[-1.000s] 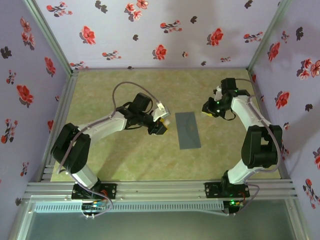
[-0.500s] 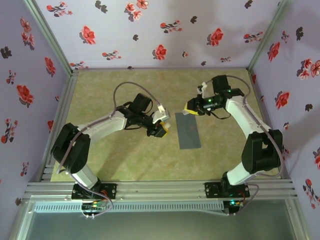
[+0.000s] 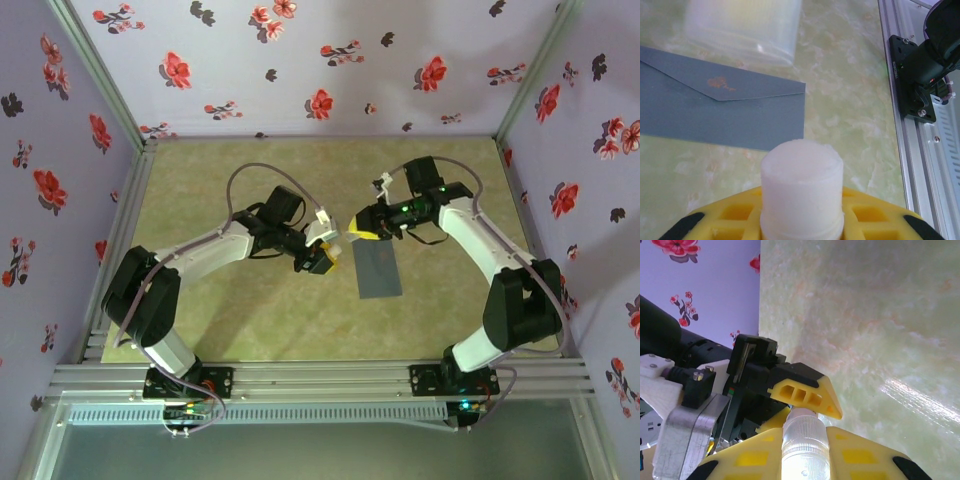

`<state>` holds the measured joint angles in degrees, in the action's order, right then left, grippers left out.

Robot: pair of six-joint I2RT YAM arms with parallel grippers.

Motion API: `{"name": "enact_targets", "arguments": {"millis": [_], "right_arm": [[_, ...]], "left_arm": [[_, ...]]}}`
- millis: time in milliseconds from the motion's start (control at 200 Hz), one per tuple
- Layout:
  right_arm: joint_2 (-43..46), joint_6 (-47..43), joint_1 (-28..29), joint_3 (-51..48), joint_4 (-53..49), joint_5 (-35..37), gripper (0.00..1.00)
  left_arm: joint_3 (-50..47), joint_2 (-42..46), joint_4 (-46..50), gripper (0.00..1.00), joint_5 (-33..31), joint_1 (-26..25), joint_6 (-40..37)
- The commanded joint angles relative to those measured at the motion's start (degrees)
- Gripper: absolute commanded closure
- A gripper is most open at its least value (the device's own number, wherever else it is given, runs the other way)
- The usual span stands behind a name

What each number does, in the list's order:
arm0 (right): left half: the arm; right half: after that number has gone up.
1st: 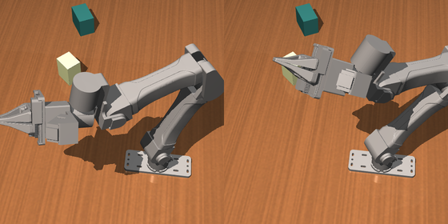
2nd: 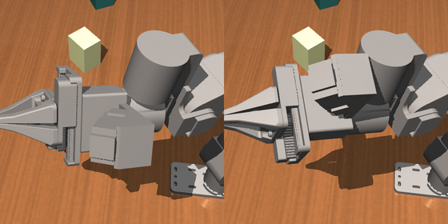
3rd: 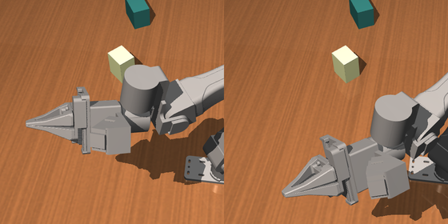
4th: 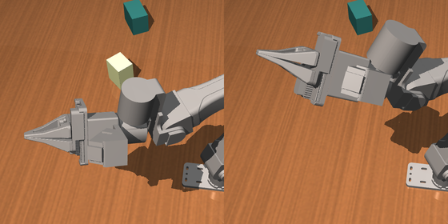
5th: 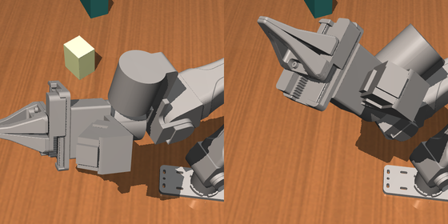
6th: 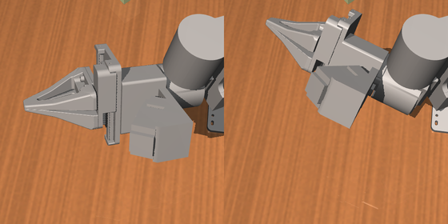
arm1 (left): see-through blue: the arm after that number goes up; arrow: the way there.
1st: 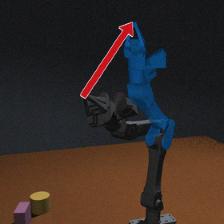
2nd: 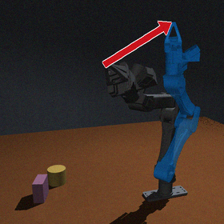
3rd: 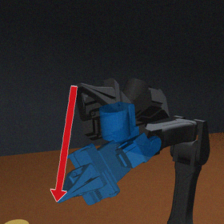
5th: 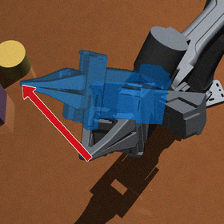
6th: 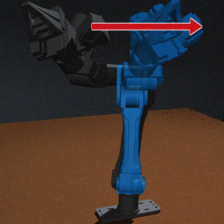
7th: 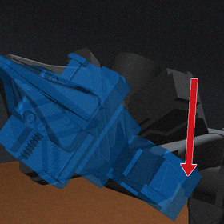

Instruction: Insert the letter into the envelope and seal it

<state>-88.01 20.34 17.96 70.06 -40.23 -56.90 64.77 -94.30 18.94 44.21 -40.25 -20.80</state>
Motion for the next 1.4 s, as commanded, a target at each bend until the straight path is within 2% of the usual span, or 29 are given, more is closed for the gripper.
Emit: {"name": "enact_targets", "arguments": {"millis": [0, 460, 800, 970, 1395], "right_arm": [[1.83, -0.72, 1.26, -0.96, 0.64, -1.48, 0.8], [1.94, 3.65, 4.0, -3.7, 6.29, -0.6, 0.8], [0.2, 2.84, 4.9, -3.23, 5.11, 0.08, 0.8], [-0.32, -0.74, 4.9, -1.44, -0.17, 2.04, 0.8], [-1.19, 1.22, 4.92, -0.76, 2.19, 1.56, 0.8]], "left_arm": [[1.58, 0.87, 0.67, 1.0, 1.9, -0.27, -0.31], [1.15, 0.7, -0.24, 1.0, 1.94, -0.18, 0.67], [0.97, 0.65, -0.5, 1.0, 1.94, -0.07, 1.1], [0.97, 0.81, -0.49, 1.0, 1.94, -0.01, 1.11], [1.05, 0.52, -0.91, 1.0, 2.54, 0.03, 1.48]]}}
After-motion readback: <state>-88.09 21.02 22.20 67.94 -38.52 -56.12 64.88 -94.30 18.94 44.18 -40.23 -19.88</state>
